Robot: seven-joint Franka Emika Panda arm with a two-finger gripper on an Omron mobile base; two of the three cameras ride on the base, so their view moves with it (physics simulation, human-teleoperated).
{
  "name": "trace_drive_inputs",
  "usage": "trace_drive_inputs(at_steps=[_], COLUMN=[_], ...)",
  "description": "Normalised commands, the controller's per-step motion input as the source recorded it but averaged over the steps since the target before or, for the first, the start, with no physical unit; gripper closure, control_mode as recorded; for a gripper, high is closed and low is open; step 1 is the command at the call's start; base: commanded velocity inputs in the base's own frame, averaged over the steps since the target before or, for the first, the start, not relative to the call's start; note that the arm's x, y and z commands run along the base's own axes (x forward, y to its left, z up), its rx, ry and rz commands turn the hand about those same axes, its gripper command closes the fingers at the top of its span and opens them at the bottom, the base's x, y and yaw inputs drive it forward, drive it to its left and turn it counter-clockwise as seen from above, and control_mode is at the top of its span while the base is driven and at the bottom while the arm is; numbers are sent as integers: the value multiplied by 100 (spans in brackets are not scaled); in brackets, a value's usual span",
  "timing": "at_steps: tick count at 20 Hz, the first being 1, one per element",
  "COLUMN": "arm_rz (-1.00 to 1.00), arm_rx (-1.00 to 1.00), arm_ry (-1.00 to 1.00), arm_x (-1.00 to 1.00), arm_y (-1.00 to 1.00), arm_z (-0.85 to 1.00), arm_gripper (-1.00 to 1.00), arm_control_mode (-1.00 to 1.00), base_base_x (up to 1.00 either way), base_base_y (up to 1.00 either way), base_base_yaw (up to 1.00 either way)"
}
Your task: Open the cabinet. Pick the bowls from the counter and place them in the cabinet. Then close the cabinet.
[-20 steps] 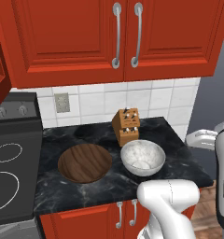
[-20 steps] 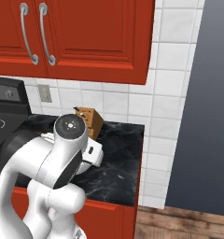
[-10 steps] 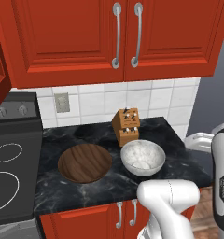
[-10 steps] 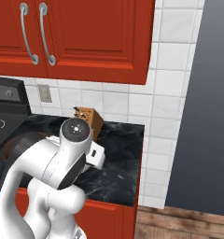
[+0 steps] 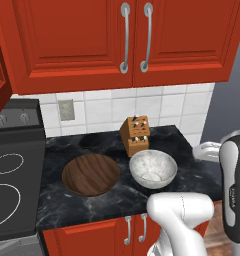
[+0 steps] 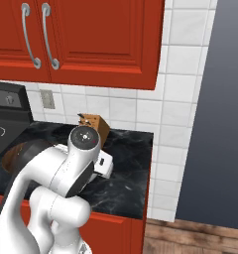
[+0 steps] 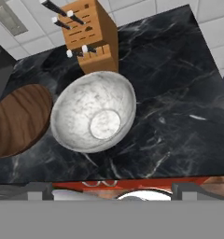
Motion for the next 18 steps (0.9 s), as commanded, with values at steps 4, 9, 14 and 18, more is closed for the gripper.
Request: trace_drive_inputs(at_steps=[4,9,14,18], arm_rz=[0,0,0,0], arm_rx=[0,0,0,0], arm_ry=[0,0,0,1], arm_x=[22,19,23,25], arm_y=[12,22,18,6], arm_z=[-16,-13,-20,-30], arm_gripper=[-100,-100,-100,-100], arm_control_mode=[-100,-100,-100,-100], base_base_x=[0,0,0,0], base_base_y=[0,0,0,0], base_base_yaw=[0,0,0,0])
